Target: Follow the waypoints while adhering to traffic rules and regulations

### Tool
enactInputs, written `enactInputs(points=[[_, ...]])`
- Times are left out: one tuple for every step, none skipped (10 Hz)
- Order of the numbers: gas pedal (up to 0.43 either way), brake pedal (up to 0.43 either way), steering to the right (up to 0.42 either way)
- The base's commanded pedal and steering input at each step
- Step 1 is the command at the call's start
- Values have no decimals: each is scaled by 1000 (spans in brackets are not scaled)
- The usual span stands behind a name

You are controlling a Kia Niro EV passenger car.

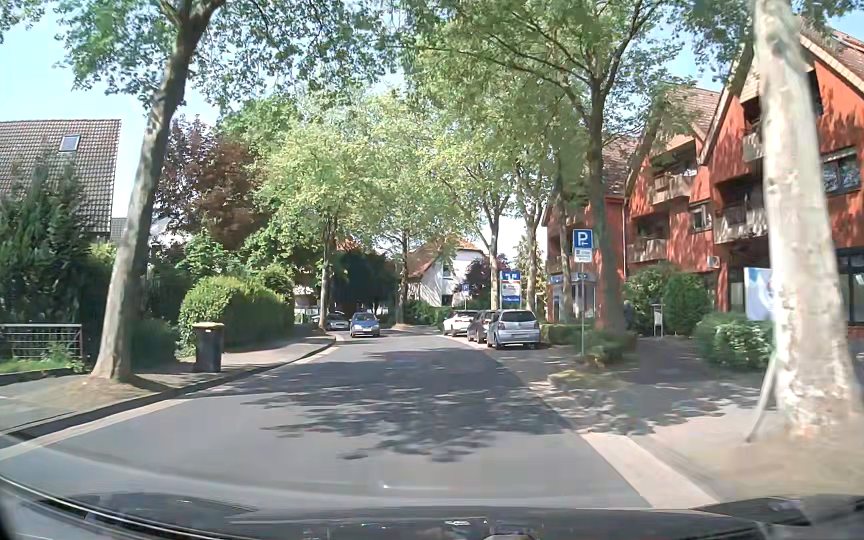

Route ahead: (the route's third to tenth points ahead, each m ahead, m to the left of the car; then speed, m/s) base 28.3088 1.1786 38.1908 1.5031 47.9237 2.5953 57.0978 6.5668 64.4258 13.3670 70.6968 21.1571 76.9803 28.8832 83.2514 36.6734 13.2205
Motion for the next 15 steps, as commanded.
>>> enactInputs(points=[[130,0,-10],[130,0,-10],[118,0,-10],[110,0,-10],[110,0,-12],[110,0,-14],[98,0,-15],[98,0,-18],[98,0,-20],[98,0,-21],[98,0,-22],[110,0,-25],[110,0,-28],[118,0,-33],[118,0,-37]])
